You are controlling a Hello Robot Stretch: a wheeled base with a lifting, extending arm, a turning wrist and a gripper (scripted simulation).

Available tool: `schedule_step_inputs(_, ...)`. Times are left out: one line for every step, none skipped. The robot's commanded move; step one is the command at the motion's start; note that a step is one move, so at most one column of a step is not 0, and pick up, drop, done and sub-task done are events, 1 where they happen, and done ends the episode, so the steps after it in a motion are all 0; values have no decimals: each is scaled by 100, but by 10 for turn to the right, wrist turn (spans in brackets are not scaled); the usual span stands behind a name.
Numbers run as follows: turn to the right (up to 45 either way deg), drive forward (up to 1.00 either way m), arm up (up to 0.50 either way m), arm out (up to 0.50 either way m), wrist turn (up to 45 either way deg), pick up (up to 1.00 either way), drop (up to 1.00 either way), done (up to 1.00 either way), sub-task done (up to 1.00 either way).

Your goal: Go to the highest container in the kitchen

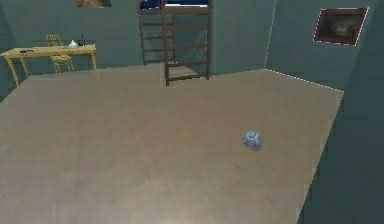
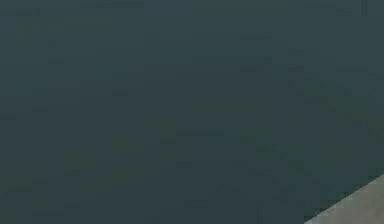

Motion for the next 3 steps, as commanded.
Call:
schedule_step_inputs(0, 35, 0, 0, 0, 0, 0, 0, 0)
schedule_step_inputs(150, 0, 0, 0, 0, 0, 0, 0, 0)
schedule_step_inputs(0, 20, 0, 0, 0, 0, 0, 0, 0)
